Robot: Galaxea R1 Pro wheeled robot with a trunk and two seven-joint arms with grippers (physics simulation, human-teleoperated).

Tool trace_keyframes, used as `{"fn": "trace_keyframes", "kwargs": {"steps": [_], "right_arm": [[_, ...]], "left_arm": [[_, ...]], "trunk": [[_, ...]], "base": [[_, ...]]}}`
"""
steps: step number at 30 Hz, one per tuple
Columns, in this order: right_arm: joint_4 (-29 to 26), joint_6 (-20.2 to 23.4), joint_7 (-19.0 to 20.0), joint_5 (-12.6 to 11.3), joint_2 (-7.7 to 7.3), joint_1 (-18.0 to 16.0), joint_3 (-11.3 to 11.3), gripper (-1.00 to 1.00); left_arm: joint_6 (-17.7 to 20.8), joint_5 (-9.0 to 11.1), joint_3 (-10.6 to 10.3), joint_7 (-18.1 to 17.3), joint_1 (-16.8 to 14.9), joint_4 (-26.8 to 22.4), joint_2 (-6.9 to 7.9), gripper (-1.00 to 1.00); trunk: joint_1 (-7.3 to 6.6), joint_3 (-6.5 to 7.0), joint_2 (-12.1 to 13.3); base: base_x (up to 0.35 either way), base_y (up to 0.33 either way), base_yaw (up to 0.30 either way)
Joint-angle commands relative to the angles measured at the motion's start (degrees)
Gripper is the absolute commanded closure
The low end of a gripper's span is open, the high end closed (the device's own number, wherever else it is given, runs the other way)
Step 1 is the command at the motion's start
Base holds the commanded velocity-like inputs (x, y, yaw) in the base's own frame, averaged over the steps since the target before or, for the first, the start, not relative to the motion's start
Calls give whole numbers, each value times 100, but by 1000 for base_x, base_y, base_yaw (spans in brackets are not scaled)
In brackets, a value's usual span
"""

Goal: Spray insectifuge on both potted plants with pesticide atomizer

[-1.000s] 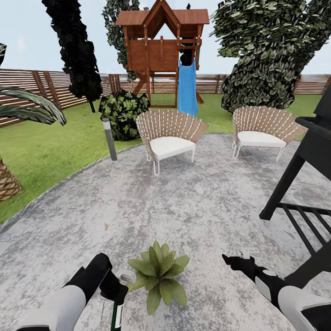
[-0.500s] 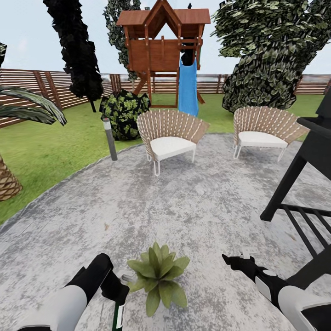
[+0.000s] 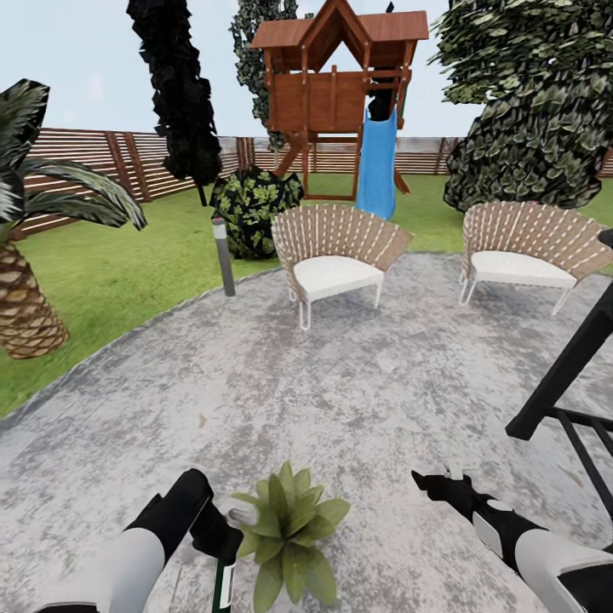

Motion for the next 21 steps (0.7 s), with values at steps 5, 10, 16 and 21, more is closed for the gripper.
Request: {"fn": "trace_keyframes", "kwargs": {"steps": [5,10,16,21], "right_arm": [[5,-14,26,-61,-2,-3,45,-100],[5,-14,26,-61,-1,-3,45,-100],[5,-14,26,-61,-2,-3,45,-100],[5,-14,26,-61,-2,-3,45,-100]], "left_arm": [[25,-59,14,-50,-2,-10,-5,100],[25,-58,14,-50,-2,-10,-7,100],[25,-58,14,-51,-1,-4,-7,100],[25,-51,21,-50,-1,51,-7,100]], "trunk": [[0,-5,-2],[0,-7,-2],[0,-52,-2],[0,-96,-2]], "base": [[4,-320,14],[0,-290,0],[0,-29,0],[0,-1,0]]}}
